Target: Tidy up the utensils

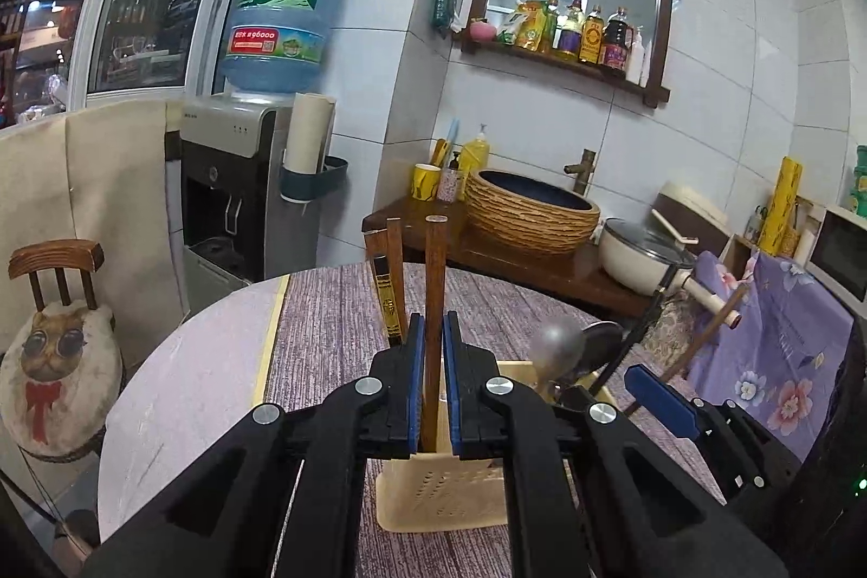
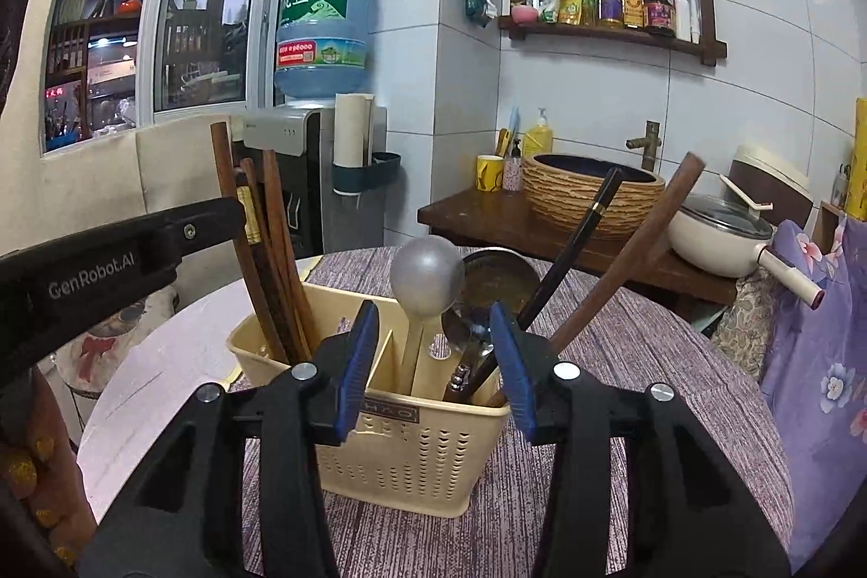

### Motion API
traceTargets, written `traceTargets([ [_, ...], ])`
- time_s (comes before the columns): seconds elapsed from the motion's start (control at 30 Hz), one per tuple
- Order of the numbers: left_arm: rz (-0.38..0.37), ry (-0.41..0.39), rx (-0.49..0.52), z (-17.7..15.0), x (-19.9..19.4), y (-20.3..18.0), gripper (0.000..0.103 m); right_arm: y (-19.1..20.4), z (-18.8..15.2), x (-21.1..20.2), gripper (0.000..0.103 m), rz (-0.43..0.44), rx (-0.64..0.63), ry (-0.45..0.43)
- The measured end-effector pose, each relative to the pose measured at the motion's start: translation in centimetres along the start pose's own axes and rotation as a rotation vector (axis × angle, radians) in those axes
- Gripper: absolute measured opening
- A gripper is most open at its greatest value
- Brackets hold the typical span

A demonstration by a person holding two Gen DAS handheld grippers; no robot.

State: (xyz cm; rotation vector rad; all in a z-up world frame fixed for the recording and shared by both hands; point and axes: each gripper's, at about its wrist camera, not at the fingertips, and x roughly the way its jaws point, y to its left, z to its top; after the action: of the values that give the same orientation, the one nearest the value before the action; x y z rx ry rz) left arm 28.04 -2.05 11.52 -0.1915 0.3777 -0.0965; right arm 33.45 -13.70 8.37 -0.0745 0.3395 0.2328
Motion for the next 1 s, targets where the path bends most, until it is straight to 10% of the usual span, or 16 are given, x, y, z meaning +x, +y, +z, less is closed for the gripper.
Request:
traceTargets([
  [0.1,-0.028,-0.013,0.001,-0.1,-1.9,0.2,0.019,0.0,-0.1,-2.2,0.06,0.028,-0.004,-0.026],
  [0.2,-0.015,-0.081,0.019,-0.8,-5.3,0.6,0.072,0.2,-0.6,-5.3,0.075,0.054,-0.026,-0.073],
  [0.37,-0.028,-0.108,0.05,-3.3,-9.7,1.4,0.098,0.0,-2.9,-10.1,0.097,0.053,-0.037,-0.095],
  [1.0,-0.002,-0.099,0.067,-18.2,-19.2,2.4,0.098,-0.5,-16.7,-22.9,0.097,0.124,0.055,-0.061],
])
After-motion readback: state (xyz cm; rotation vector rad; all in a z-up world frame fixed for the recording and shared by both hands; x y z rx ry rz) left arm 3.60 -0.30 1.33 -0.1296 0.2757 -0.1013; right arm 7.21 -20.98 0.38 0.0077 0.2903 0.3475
